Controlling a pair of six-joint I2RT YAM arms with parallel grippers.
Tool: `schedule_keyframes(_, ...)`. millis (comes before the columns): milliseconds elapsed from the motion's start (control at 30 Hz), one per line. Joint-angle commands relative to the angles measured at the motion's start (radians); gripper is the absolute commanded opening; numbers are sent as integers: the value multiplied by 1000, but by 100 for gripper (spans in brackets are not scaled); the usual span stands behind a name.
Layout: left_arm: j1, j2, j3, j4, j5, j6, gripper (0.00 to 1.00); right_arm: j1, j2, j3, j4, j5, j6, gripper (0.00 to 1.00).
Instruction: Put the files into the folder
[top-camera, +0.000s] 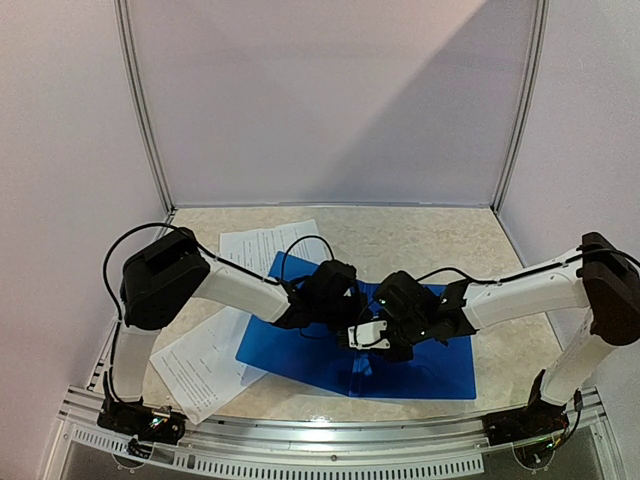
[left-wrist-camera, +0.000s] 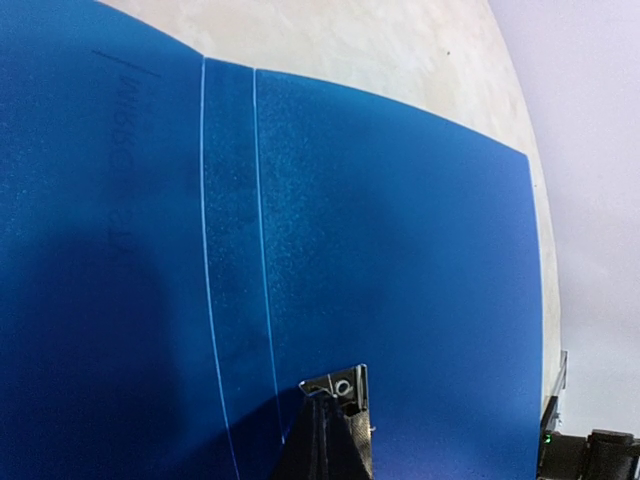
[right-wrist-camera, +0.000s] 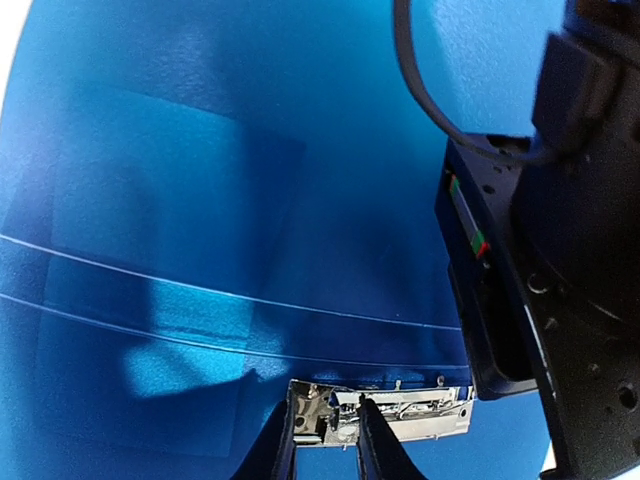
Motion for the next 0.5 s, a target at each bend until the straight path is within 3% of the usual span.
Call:
schedule_keyframes(0, -16, 27, -17, -12, 7, -1, 0, -23, 21, 24, -28, -33, 48, 21)
schedule_keyframes(133, -18, 30, -17, -9, 11, 1, 0, -37, 24, 27, -32, -39, 64, 15)
schedule_keyframes(467, -16, 32, -18, -2, 15, 0, 0, -42, 57, 44, -44, -82, 82, 13)
